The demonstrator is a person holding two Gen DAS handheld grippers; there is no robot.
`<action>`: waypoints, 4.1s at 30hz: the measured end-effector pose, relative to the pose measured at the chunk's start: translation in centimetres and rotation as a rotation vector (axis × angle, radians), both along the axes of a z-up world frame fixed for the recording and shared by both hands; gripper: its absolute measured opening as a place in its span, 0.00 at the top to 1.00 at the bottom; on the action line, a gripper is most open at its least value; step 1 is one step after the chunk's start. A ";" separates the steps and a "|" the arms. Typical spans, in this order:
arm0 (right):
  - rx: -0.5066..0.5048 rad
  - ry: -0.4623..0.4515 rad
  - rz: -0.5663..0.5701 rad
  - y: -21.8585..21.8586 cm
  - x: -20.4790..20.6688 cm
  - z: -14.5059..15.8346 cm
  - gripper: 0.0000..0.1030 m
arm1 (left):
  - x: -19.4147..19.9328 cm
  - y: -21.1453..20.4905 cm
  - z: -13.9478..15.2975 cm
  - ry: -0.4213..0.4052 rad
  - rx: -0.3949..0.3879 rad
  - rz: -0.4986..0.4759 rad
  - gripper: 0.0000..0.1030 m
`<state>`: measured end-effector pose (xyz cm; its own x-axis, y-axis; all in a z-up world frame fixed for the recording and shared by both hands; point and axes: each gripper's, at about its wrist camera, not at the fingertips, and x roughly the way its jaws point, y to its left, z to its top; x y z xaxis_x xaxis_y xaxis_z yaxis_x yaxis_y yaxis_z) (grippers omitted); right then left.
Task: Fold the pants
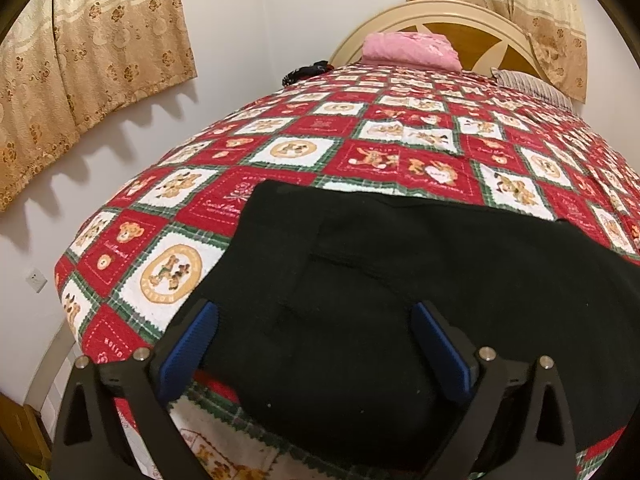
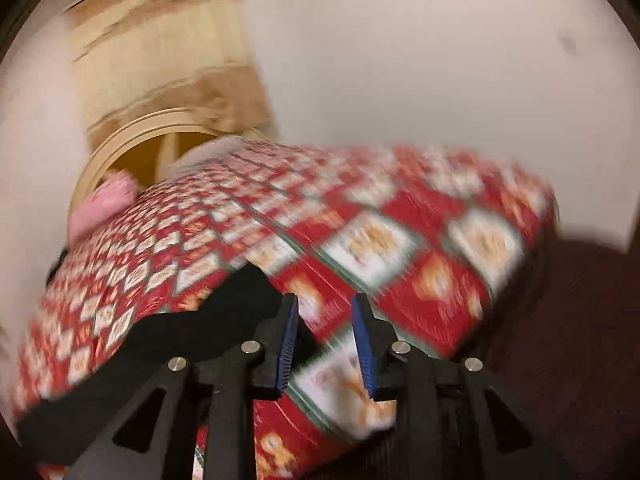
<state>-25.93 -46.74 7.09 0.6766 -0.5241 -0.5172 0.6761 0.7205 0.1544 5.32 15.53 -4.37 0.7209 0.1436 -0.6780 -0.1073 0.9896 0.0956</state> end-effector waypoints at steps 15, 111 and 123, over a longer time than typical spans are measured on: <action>0.183 0.167 0.208 -5.2 8.3 -5.5 0.58 | -3.3 -6.4 4.7 -0.106 -0.006 -0.204 0.03; 0.106 0.055 1.093 38.7 14.8 -8.0 0.97 | -2.2 8.3 0.4 0.027 -0.478 0.043 0.46; 0.184 0.072 1.052 37.6 15.6 -8.9 0.97 | -1.4 7.2 3.6 -0.092 -0.365 -0.094 0.81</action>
